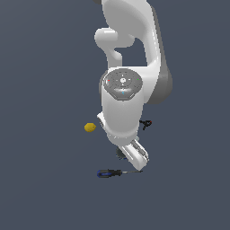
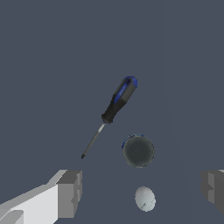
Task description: Pick up a designated object from a clutter of objects.
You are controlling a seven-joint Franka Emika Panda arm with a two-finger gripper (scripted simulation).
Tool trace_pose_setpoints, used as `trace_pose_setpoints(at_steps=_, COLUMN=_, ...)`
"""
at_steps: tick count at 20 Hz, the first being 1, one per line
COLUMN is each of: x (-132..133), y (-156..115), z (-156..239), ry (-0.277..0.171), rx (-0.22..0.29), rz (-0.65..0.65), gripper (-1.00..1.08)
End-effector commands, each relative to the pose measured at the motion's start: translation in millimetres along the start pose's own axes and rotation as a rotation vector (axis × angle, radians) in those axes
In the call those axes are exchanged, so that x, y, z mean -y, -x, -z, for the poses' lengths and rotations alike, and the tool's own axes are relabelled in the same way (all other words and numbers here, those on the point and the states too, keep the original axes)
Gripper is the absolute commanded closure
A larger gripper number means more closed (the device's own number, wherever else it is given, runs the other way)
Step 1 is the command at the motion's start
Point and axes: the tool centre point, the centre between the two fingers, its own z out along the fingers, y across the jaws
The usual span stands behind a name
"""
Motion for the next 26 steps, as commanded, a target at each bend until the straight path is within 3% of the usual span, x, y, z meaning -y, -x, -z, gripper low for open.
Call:
trace_pose_setpoints(at_steps=1, x=5.1, y=-4.3, z=-13.4, ry=0.002, rx=-0.001, rz=-0.068, gripper=-0.92)
trace_pose_setpoints(at_steps=16, x=27.3, y=-23.8, z=-95.5, ry=0.015, rx=-0.018, rz=-0.447, gripper=-0.92)
trace_pose_setpoints(at_steps=26, x=32.3, y=-28.5, z=-126.1, ry=0.018, rx=-0.028, rz=-0.578, gripper=-0.92)
